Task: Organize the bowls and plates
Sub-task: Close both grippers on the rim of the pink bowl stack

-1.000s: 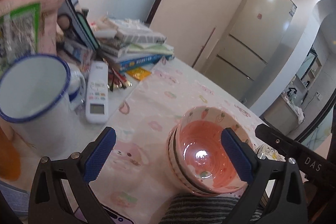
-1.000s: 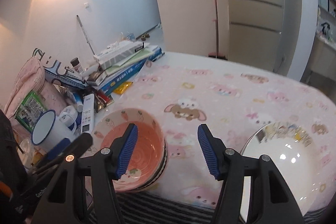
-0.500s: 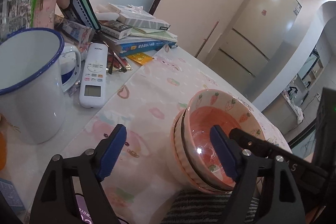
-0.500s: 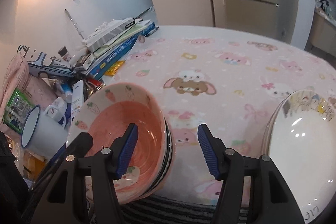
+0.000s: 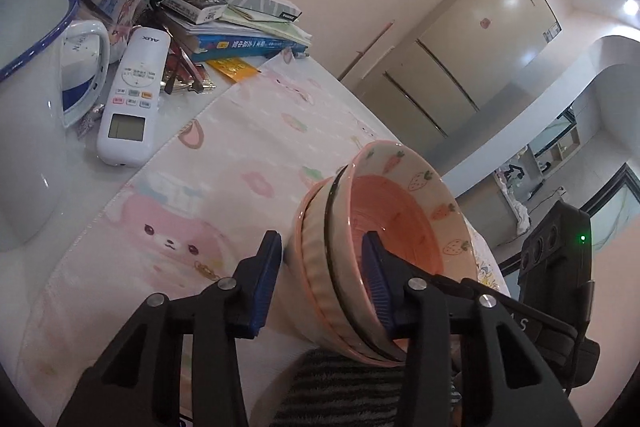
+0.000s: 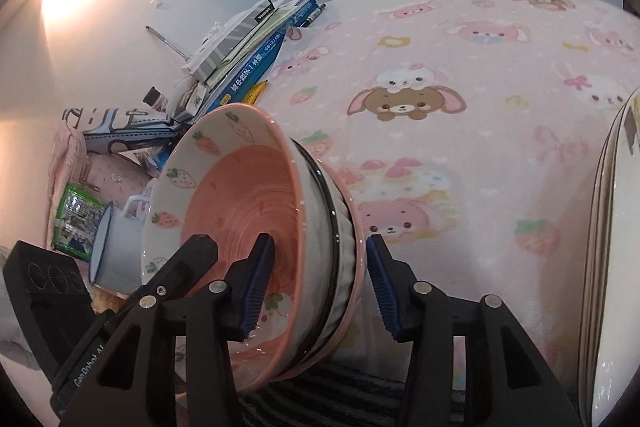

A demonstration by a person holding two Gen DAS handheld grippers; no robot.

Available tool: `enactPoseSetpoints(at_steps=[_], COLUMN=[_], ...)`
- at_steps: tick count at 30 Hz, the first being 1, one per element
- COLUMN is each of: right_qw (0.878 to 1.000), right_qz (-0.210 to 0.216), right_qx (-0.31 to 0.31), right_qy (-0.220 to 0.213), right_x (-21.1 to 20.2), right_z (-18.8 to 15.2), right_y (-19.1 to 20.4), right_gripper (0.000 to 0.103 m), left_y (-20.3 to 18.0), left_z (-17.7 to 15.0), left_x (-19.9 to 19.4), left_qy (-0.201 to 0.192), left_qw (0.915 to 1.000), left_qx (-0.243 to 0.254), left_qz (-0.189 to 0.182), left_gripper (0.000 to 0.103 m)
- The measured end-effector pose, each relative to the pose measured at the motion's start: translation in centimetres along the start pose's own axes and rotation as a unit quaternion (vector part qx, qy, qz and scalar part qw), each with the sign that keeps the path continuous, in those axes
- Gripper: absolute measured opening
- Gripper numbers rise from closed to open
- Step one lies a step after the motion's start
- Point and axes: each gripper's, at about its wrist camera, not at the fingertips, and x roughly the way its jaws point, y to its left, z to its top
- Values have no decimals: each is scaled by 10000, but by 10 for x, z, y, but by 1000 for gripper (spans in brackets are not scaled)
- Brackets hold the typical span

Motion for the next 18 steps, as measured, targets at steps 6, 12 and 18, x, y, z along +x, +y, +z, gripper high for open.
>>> enactPoseSetpoints(at_steps=[6, 12, 18], right_qw=[9994, 9985, 9978], right_qz=[238, 336, 514], right_qx=[210, 425, 393], right_qy=[148, 115, 160], right_x=[5, 2, 7], right_z=[0, -2, -2], right_y=[-6, -13, -15], right_gripper=[54, 51, 54], left_y=[0, 11, 14], left_z=[2, 7, 6], left_x=[9, 23, 24], left_qy=[201, 650, 591], left_qw=[9997, 9952, 9943], left_qx=[-97, -707, -860], left_qz=[15, -176, -200], left_gripper=[43, 47, 46])
